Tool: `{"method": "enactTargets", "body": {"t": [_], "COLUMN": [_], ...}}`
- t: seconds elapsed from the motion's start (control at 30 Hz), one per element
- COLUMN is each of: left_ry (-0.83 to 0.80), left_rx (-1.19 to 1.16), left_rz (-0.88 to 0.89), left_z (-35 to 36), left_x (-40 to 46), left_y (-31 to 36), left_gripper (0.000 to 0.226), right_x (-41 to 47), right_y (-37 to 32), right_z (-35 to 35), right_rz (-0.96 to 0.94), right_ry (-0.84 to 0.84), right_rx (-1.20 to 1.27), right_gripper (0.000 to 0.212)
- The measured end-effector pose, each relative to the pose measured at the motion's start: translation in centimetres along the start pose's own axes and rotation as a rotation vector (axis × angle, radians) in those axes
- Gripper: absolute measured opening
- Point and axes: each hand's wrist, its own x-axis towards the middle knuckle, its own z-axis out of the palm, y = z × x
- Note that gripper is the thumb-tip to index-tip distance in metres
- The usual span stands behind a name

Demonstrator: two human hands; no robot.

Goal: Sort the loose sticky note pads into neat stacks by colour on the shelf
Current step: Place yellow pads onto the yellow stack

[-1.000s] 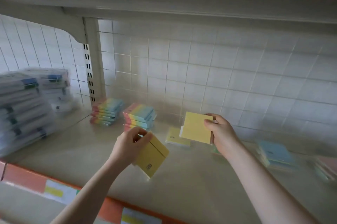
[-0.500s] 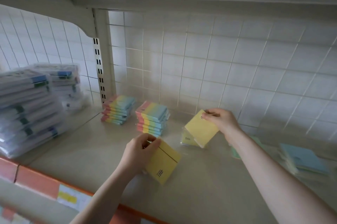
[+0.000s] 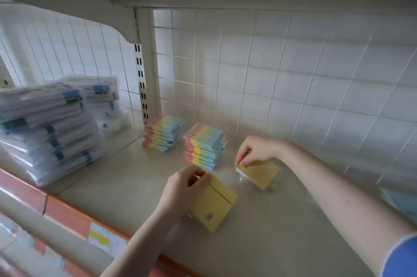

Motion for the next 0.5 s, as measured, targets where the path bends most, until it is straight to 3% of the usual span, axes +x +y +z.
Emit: {"method": "enactTargets", "body": {"t": [0.07,0.23,0.4,0.5], "left_ry": [0.012,0.003,-0.006,-0.007], "left_rx": [0.014,0.062,0.059,0.071], "left_rz": [0.000,0.014,0.007,0.006], "left_z": [-0.1,0.0,0.1,0.2], "left_x": [0.1,0.2,0.4,0.5], "left_y": [-0.2,-0.3,-0.2,-0.2], "left_gripper": [0.009,0.009,0.008,0.007], "right_x": [0.0,-1.6,-3.8,-4.2], "right_y": [0.8,2.7,3.3,3.3], "right_z": [1.0,2.3,3.8,4.3], "right_rz": [-0.022,0.077,0.201,0.222], "right_ry": [0.107,0.358,0.231,0.206], "right_rx": [0.046,0.090,0.054,0.049], "right_gripper": [0.020,0.056,0.068,0.103]}}
